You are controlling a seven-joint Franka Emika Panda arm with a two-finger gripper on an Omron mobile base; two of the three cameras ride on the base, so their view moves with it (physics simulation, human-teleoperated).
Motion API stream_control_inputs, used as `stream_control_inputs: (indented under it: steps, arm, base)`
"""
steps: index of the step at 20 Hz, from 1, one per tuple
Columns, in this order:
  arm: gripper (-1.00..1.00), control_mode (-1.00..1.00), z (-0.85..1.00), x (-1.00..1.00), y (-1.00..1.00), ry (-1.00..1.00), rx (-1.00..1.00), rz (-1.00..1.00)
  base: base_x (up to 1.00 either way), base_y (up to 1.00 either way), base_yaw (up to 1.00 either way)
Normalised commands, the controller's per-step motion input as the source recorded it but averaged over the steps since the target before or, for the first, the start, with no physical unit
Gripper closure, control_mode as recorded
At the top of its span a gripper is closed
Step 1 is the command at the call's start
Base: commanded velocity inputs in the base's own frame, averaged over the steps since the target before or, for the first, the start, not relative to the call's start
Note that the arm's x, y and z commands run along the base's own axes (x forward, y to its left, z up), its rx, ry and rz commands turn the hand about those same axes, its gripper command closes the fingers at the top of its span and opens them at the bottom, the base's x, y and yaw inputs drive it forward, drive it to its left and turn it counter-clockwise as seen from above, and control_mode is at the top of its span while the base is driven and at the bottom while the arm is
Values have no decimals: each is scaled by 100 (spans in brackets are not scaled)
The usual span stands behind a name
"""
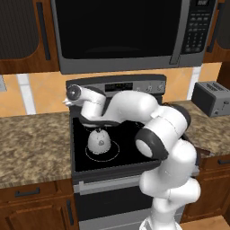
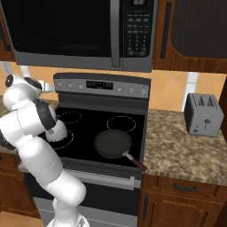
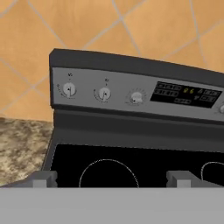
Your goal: Pick the kettle from the counter and place it on a stove burner. Then turn the burner on.
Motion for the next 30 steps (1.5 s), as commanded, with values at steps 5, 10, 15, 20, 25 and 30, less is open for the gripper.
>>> stream_control_inputs:
  steps: [5, 10, 15, 20, 25, 30]
  arm:
    - [-100, -100, 0, 15, 0, 0, 0, 1]
    - [-100, -100, -4, 40, 0, 0, 0, 0]
    - [-100, -100, -3, 49, 0, 0, 0, 0]
    - [-100, -100, 0, 43, 0, 0, 0, 0]
    - [-100, -100, -5, 36, 0, 0, 0, 0]
    - [-100, -100, -15, 31, 0, 0, 0, 0]
  base:
    - [0, 0, 0]
    - [0, 0, 0]
    - [0, 0, 0]
    - [0, 0, 0]
    - [0, 0, 0]
    - [0, 0, 0]
